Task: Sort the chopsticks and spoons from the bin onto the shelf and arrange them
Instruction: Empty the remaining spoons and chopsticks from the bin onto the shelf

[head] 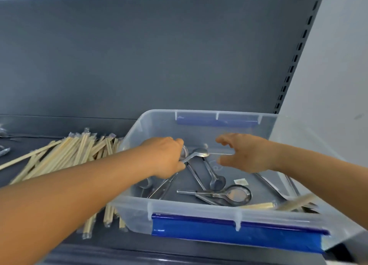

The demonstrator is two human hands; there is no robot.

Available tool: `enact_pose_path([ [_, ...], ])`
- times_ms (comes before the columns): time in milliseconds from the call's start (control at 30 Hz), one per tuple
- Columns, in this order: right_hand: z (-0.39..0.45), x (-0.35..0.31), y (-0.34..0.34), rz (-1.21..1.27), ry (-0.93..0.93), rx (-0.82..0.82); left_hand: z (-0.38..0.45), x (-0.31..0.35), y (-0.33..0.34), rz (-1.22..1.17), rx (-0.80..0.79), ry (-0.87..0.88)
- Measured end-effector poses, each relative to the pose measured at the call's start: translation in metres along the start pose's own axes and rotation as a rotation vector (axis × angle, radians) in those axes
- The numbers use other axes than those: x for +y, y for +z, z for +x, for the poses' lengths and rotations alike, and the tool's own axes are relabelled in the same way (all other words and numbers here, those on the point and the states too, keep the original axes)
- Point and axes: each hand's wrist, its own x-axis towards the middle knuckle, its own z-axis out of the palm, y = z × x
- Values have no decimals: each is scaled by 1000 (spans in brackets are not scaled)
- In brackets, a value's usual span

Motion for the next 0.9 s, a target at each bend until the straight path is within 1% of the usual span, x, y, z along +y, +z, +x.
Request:
enact_pose_path([
  [67,0,11,4,-14,-18,-46,6,4,6,35,-61,-6],
  [167,2,19,10,-37,-84,-129,13,5,15,51,-209,8],
  [333,16,18,29,-117,-181,-362,20,5,28,132,-481,49],
  [367,18,16,36,-147,-199,-403,21,6,31,128,-521,57],
  [433,22,14,50,-246,-240,-437,25,7,37,113,-544,70],
  [500,26,13,58,-306,-252,-412,32,5,41,96,-510,84],
  [533,29,13,59,-296,-251,-385,37,4,43,83,-475,98],
  [667,42,15,57,-188,-217,-238,55,5,48,61,-236,208],
  [733,47,20,56,-144,-169,-177,62,8,50,54,-154,234],
  [833,50,28,53,-81,-62,-135,69,13,51,-29,-53,194],
  [900,51,33,49,-43,-10,-134,71,13,46,-129,-23,157],
])
